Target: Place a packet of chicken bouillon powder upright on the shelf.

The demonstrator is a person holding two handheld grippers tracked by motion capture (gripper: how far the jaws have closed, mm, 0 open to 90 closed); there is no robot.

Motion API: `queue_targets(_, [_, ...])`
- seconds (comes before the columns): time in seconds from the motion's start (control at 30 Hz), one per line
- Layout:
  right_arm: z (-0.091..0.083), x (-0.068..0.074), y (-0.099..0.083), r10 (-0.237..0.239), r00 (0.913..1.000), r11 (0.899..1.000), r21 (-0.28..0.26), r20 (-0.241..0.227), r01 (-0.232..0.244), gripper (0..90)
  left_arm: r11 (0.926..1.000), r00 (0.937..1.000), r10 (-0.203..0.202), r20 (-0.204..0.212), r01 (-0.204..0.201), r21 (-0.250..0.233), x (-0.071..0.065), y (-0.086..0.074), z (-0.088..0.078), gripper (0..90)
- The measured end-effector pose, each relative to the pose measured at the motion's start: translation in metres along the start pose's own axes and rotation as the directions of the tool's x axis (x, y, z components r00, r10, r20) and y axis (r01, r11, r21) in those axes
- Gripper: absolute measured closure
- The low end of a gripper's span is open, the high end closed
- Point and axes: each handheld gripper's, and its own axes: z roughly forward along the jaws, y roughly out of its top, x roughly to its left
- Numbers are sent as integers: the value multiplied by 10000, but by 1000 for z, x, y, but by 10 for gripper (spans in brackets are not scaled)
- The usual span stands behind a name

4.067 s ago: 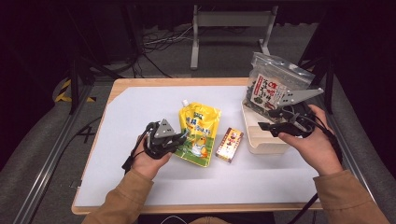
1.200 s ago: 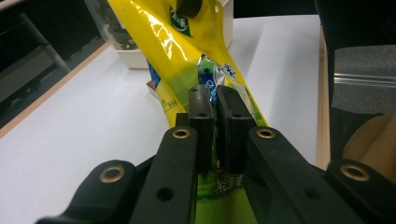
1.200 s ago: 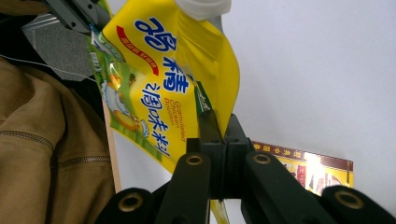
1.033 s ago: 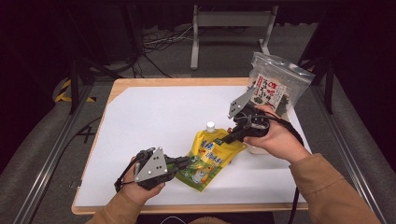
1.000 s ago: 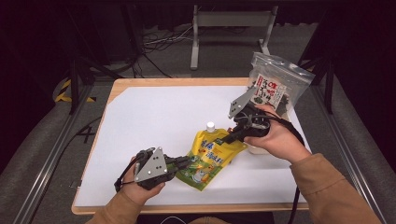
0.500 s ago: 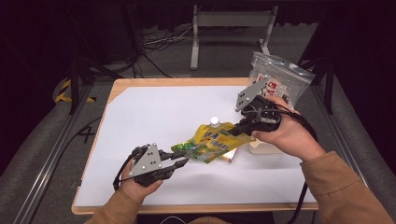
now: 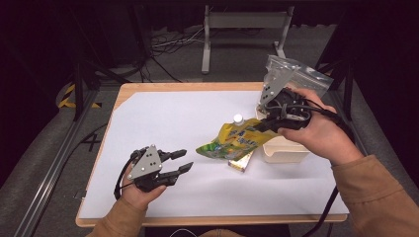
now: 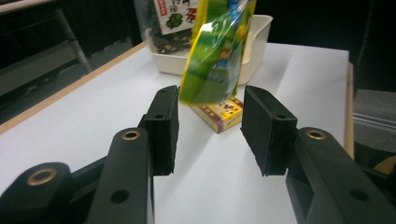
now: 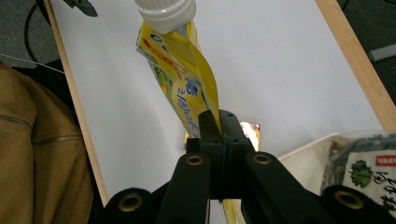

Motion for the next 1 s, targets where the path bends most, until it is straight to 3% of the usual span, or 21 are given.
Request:
queue_targets(0.37, [-18,-20,-10,580,9944,9970,462,885,-622,900,9975,9975,-546,-438,565,430,17,-8,-2,529])
queue_targets(1.0, [-35,-49,-28,1361,9787,9867,679,1539,-1479,900,9943,9922,-859,-907,912,554,32,-16,-9,526])
